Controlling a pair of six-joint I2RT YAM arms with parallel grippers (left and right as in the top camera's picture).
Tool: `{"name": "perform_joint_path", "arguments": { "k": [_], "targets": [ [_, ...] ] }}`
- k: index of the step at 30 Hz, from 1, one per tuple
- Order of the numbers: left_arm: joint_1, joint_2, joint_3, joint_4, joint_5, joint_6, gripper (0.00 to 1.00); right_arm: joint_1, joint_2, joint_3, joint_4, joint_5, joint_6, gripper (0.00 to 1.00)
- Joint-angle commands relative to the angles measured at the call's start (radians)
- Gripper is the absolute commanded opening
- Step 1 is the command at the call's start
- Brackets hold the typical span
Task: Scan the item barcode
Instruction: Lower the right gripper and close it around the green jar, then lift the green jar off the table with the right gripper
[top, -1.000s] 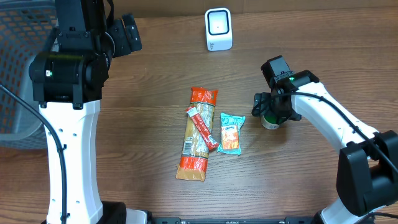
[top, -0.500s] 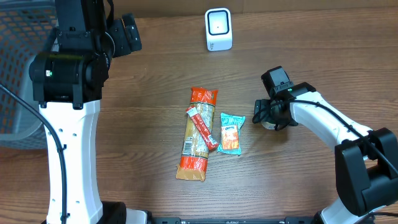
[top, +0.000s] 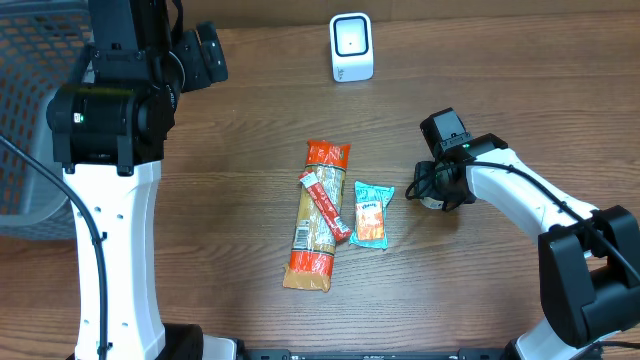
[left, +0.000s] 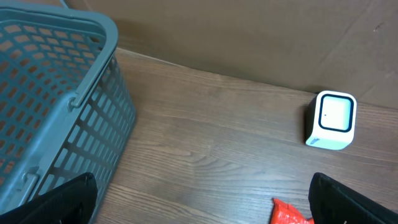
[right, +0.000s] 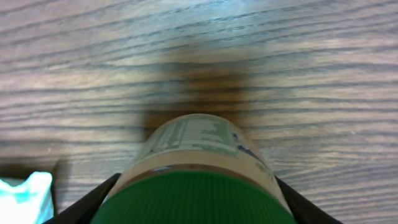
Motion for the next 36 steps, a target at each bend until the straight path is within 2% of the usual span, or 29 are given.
{"name": "perform_joint_path", "arguments": {
  "k": [1,8,18,21,27,30,31,36],
  "targets": [
    [0.004,-0.003,0.010,0.000,-0.010,0.019,1.00,-0.001,0.000,0.023,-0.032,0.002,0.004,0.56],
    [0.004,-0.003,0.010,0.000,-0.010,0.019,1.00,-0.001,-0.001,0.147,-0.170,0.002,0.000,0.54],
    [0.004,-0.003,0.010,0.000,-0.010,0.019,1.00,-0.001,-0.001,0.153,-0.177,0.002,0.000,0.52],
    [0.004,-0.003,0.010,0.000,-0.010,0.019,1.00,-0.001,-0.001,0.153,-0.177,-0.002,0.001,0.48],
    [0.004,-0.003,0.010,0.000,-0.010,0.019,1.00,-0.001,-0.001,0.153,-0.177,-0.008,0.000,0.27],
    [0.004,-0.003,0.010,0.000,-0.010,0.019,1.00,-0.001,-0.001,0.154,-0.175,-0.009,0.000,0.12],
    [0.004,-0.003,0.010,0.000,-0.010,0.019,1.00,-0.001,-0.006,0.154,-0.175,-0.009,0.000,0.04],
    [0.004,-0.003,0.010,0.000,-0.010,0.019,1.00,-0.002,-0.076,0.155,-0.175,-0.009,-0.011,0.04]
  ]
}}
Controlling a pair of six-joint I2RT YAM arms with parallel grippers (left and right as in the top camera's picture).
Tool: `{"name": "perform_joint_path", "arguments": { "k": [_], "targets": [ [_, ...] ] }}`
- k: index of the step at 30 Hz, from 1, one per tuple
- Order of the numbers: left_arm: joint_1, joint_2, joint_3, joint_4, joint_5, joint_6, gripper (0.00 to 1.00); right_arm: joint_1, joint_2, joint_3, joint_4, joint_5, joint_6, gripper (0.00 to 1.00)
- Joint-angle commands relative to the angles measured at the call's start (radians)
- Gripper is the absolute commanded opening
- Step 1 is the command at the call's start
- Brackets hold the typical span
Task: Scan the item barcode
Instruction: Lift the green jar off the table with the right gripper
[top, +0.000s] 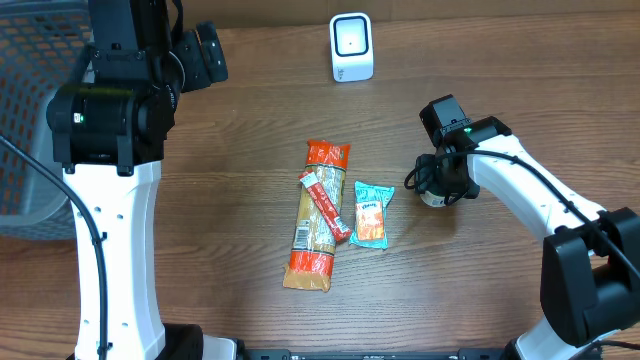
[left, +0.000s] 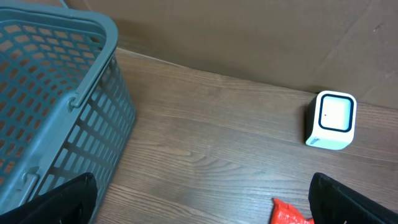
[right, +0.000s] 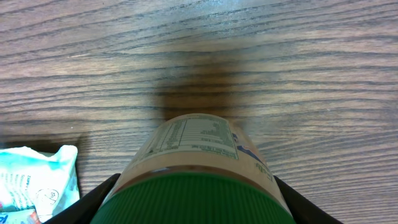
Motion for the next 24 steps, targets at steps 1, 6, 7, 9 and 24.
{"name": "perform_joint_path", "arguments": {
  "k": [1,6,7,9,24],
  "targets": [
    [0.004,-0.003,0.010,0.000,-0.010,0.019,1.00,-0.002,-0.103,0.028,0.005,-0.002,-0.020,0.04],
    [0.004,-0.003,0.010,0.000,-0.010,0.019,1.00,-0.002,-0.247,0.032,-0.013,-0.034,-0.033,0.04],
    [0.004,-0.003,0.010,0.000,-0.010,0.019,1.00,-0.003,-0.274,0.040,-0.027,-0.043,-0.033,0.04],
    [0.004,-0.003,0.010,0.000,-0.010,0.019,1.00,-0.003,-0.307,0.063,-0.058,-0.058,-0.033,0.04],
    [0.004,-0.003,0.010,0.000,-0.010,0.019,1.00,-0.004,-0.328,0.236,-0.177,-0.151,-0.032,0.04]
  ]
}}
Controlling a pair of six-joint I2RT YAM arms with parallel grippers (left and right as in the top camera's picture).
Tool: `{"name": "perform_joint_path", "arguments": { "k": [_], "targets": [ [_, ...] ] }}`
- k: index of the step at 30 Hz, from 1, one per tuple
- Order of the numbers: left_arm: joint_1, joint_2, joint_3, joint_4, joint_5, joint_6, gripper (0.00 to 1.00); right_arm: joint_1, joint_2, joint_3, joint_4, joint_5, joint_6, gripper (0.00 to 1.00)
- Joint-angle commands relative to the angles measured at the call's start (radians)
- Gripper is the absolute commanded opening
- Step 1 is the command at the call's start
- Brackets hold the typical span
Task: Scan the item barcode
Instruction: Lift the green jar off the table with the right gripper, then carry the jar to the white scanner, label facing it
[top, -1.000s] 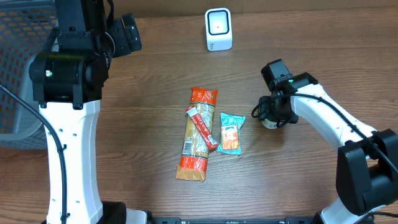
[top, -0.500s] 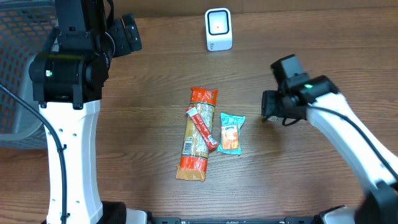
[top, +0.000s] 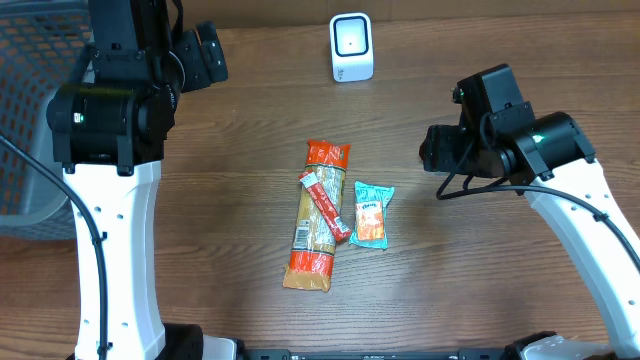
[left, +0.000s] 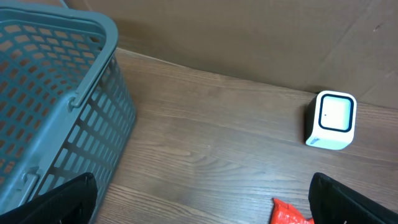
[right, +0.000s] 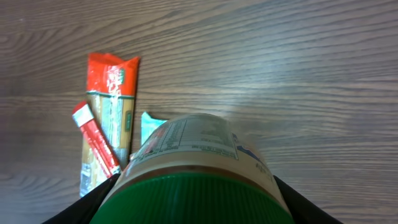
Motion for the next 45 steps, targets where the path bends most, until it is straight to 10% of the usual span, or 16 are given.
{"name": "perform_joint_path", "arguments": {
  "k": [1,37,45],
  "targets": [
    [0.004,-0.003,0.010,0.000,-0.010,0.019,1.00,-0.004,-0.014,0.035,0.006,-0.035,-0.006,0.04],
    [0.004,-0.003,0.010,0.000,-0.010,0.019,1.00,-0.004,0.002,0.057,0.013,-0.109,-0.028,0.04],
    [0.004,-0.003,0.010,0.000,-0.010,0.019,1.00,-0.004,0.162,0.571,-0.280,-0.099,-0.038,0.04]
  ]
}}
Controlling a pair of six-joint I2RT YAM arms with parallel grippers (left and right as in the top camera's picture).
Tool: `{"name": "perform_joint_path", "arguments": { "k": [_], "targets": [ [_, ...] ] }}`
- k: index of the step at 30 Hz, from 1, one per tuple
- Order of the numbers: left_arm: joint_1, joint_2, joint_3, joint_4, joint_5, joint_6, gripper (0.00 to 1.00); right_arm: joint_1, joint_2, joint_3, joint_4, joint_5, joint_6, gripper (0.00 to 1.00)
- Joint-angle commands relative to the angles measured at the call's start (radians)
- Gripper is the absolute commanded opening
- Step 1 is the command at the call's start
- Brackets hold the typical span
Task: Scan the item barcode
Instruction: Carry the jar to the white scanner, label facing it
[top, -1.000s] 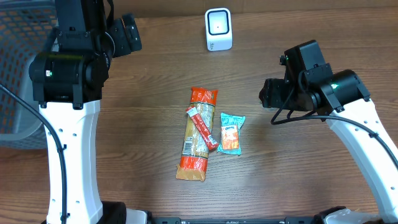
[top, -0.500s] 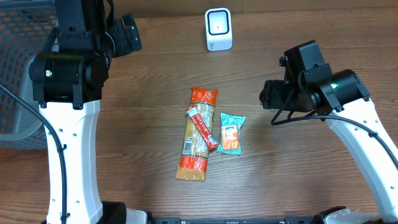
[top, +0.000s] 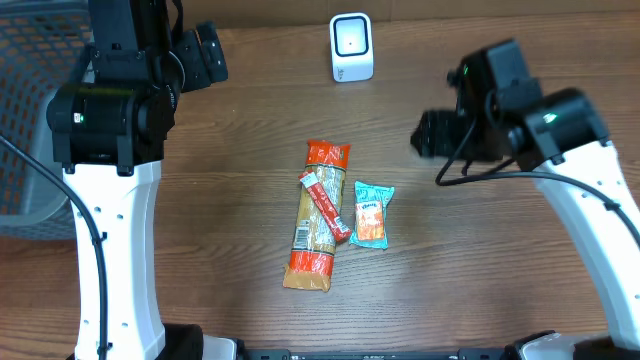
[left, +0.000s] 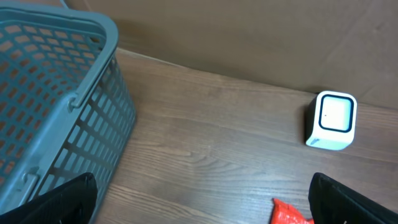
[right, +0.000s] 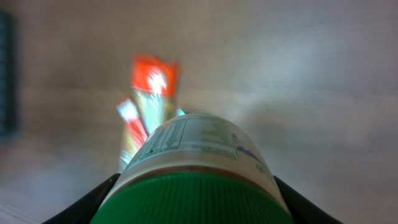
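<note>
A jar with a green lid (right: 196, 199) and a pale label fills the right wrist view, with my right gripper (right: 196, 210) shut on it and a black finger on each side. Overhead, the right gripper (top: 432, 135) hangs blurred high over the table, right of the packets, and hides most of the jar. The white scanner (top: 351, 47) stands at the back middle and also shows in the left wrist view as a white scanner (left: 329, 120). My left gripper (left: 202, 211) is open and holds nothing, high at the back left.
A blue mesh basket (top: 30, 110) stands at the left edge. In the table's middle lie a long orange pasta packet (top: 318, 215), a red stick packet (top: 325, 205) across it, and a teal packet (top: 371, 214).
My right gripper, still shut on the jar, is higher above the table and a little further back. The packets look smaller and blurred in its wrist view. The left arm has not moved.
The jar first stood on the table right of the teal packet, with my right gripper's fingers around it. Then it was much the same, low at the table. Then it was held lifted above the table, and now higher.
</note>
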Motion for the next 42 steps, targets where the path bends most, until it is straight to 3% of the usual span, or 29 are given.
{"name": "perform_joint_path", "arguments": {
  "k": [1,6,13,42],
  "targets": [
    [0.004,-0.003,0.010,0.000,-0.010,0.019,1.00,-0.004,0.124,0.377,-0.167,-0.006,-0.019,0.04],
    [0.004,-0.003,0.010,0.000,-0.010,0.019,1.00,-0.004,0.354,0.768,-0.377,-0.008,-0.039,0.04],
    [0.004,-0.003,0.010,0.000,-0.010,0.019,1.00,-0.001,0.488,0.800,-0.301,-0.009,-0.107,0.04],
    [0.004,-0.003,0.010,0.000,-0.010,0.019,1.00,0.007,0.982,0.799,0.761,0.149,-0.131,0.04]
  ]
}}
